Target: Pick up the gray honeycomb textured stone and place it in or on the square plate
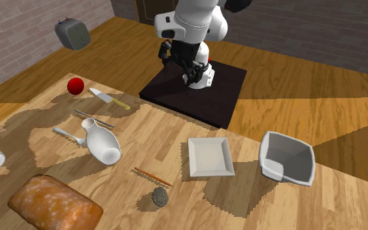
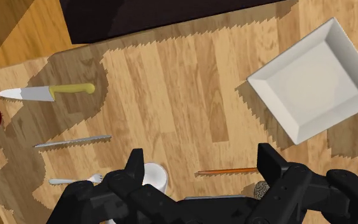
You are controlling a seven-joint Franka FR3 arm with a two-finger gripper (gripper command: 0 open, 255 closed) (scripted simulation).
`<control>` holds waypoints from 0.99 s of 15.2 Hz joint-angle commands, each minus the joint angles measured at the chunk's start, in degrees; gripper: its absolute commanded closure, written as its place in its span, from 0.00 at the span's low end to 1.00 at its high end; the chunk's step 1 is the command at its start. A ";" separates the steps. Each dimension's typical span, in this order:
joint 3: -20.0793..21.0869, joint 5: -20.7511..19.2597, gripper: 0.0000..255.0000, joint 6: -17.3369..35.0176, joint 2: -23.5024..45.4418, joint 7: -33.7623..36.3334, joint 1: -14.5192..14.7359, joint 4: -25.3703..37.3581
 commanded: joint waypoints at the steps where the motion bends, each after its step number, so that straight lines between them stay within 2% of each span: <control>1: 1.99 -1.73 0.00 3.59 3.67 3.07 -0.47 0.14; 5: 5.80 -6.89 0.00 9.04 12.11 10.05 -1.70 2.21; 8: 8.18 -12.27 0.00 11.89 19.19 16.03 -2.50 4.86; 12: 9.92 -20.96 0.00 13.62 29.37 24.44 -2.46 9.89; 15: 9.74 -27.60 0.00 13.49 37.18 30.22 -1.12 14.69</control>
